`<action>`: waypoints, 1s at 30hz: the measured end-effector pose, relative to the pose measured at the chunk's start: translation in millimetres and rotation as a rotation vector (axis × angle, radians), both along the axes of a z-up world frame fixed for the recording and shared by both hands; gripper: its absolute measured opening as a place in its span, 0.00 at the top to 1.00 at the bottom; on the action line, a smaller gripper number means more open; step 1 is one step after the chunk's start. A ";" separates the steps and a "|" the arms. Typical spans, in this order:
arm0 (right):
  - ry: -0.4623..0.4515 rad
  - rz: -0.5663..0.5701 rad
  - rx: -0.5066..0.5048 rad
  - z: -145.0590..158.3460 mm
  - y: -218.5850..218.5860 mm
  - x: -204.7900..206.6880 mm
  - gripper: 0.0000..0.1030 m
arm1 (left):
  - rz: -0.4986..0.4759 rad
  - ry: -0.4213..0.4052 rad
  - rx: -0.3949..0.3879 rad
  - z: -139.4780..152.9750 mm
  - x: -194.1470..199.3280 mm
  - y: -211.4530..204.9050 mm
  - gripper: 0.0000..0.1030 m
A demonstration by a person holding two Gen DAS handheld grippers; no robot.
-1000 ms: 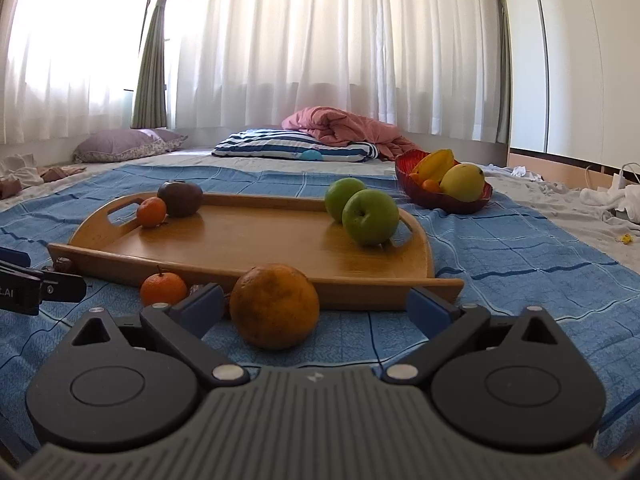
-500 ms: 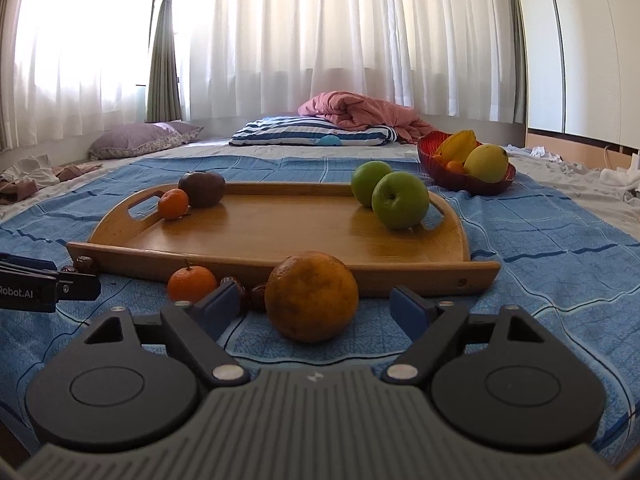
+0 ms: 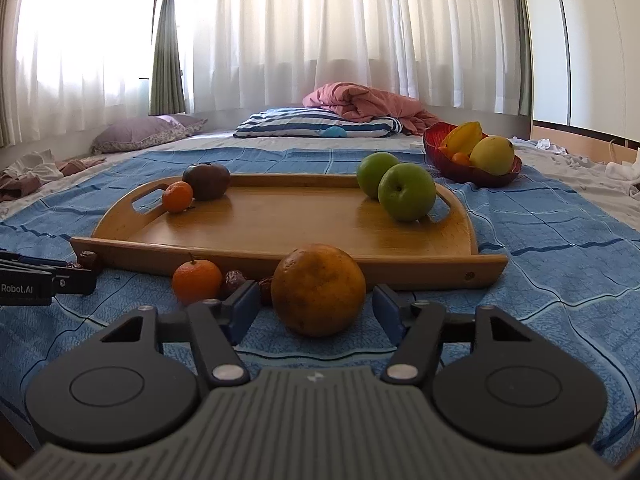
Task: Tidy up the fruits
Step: 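Grasp a dark red date with the left tool while the right tool grasps the large orange, then lift the date and large orange and carry them over the tray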
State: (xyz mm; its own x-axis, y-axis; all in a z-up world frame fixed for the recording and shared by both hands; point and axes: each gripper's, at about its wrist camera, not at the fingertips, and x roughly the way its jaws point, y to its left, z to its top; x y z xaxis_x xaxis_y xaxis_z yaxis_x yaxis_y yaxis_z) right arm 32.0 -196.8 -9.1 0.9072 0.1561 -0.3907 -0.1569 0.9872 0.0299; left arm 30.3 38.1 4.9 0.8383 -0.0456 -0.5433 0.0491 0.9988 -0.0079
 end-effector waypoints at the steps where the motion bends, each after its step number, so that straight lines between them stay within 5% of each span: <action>1: 0.000 0.001 0.000 -0.1 0.2 0.4 0.34 | 0.001 0.001 0.000 0.1 0.1 0.4 0.69; 16: 0.019 -0.001 0.014 -1.0 -2.8 4.8 0.45 | 0.008 -0.013 0.029 2.6 -2.5 -2.5 0.75; 30: -0.027 -0.052 0.037 16.4 -8.8 -3.6 0.46 | 0.019 -0.089 0.015 34.8 10.6 -5.1 0.75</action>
